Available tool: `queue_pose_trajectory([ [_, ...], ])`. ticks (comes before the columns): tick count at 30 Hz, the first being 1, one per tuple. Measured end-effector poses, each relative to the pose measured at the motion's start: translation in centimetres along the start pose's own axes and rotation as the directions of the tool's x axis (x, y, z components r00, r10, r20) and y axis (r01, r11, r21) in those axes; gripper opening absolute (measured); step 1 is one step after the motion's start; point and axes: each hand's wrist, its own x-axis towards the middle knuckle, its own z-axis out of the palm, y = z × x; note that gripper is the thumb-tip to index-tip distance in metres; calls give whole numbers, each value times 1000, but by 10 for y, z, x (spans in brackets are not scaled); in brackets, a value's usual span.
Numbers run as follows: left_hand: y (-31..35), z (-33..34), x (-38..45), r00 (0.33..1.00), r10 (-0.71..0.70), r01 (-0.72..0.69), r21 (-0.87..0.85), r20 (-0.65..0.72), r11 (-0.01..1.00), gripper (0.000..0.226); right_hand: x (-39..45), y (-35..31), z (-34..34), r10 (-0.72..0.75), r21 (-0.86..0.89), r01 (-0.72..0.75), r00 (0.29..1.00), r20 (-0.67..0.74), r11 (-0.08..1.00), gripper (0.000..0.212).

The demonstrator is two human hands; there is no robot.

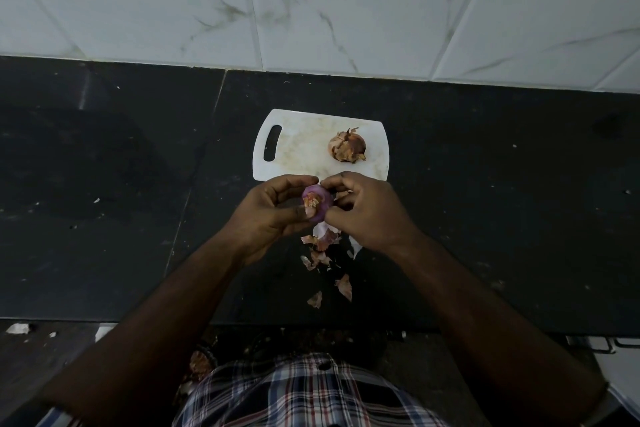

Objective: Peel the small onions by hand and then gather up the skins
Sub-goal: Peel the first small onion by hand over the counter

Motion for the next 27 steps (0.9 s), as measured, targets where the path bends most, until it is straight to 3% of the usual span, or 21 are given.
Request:
queue_pose_trajectory([
  [8,-2,2,3,998,61,-61,129,3,990,45,0,-2,4,2,-73,-4,1000,-30,997,33],
  [19,-4,2,3,999,52,-52,89,4,995,47,2,0,8,17,-110,-29,994,-108,994,18],
  [24,-5,0,3,999,49,-46,104,-24,993,46,4,4,-2,119,114,-114,992,-43,987,20],
  [27,-5,1,4,998,53,-51,125,-15,991,46,4,3,-3,67,45,-65,997,-37,997,19],
])
